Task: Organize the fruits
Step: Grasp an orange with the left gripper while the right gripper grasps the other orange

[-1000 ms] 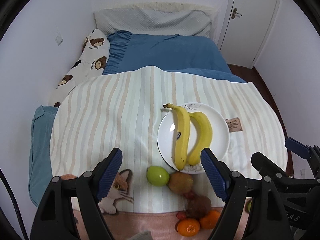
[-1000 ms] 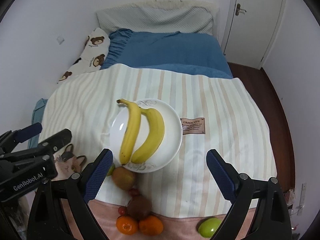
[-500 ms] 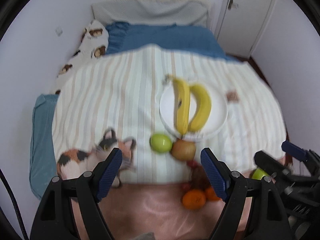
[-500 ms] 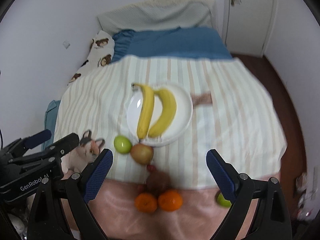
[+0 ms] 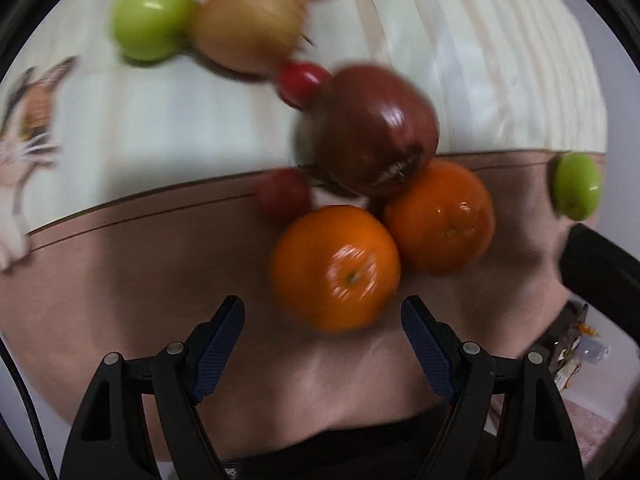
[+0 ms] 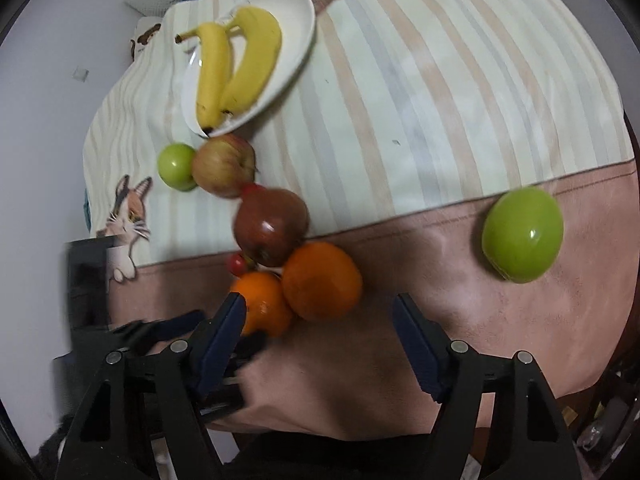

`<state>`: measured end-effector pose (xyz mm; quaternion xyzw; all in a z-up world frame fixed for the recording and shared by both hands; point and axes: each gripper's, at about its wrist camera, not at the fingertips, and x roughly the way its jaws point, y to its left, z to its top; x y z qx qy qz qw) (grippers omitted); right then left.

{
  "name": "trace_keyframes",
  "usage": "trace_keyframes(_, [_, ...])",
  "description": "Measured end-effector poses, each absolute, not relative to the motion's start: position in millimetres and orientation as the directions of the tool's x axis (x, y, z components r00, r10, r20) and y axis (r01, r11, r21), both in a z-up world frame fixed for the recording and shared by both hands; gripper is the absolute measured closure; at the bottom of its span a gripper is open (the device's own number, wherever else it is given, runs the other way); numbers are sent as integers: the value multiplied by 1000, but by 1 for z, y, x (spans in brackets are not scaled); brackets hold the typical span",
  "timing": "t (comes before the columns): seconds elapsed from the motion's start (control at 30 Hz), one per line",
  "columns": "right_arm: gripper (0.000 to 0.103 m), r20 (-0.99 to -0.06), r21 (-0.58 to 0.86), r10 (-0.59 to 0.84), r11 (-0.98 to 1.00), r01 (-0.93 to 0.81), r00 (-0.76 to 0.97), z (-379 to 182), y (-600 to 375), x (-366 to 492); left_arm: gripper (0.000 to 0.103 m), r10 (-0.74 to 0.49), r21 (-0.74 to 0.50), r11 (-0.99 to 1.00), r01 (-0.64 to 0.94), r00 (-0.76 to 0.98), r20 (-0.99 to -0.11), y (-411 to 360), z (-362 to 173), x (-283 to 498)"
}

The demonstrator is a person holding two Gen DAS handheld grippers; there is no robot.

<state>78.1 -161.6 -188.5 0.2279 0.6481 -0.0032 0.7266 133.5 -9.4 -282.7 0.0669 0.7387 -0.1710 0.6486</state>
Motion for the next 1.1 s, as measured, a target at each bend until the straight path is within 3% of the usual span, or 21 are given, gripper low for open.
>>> trace_keyframes(0.1, [25,-944,327,294,899,290,150,-191,-168,78,30,-91,-119,939,324,-99,-991,-27,-292,133])
trace_keyframes(0.13, [25,-944,325,294,902,284,149,-191,-170,78,42,-84,-105,942,320,-79,-993,-29,-292,131])
trace_keyframes(0.23, [25,-944,326,297,908,265,143,-194,-172,82,42,-108,-120,951,283,-56,-993,-24,-288,131])
trace_keyframes(0.57, [25,-944,330,324,923,197,64,-230,-143,103,42,-4,-3,989,146,7,-1000,49,-268,139])
trace_keyframes(0.73, [26,-959,281,282,945,165,20,-258,-123,113,40,-51,-53,996,76,-35,-998,70,-277,149])
trace_keyframes(0.93, [31,-975,218,221,963,156,-5,-268,-116,119,34,-56,-60,996,62,-68,-996,68,-289,164])
trace_keyframes(1.1, [36,-981,194,196,971,141,-1,-268,-112,118,39,-8,-13,995,97,-52,-999,63,-289,166])
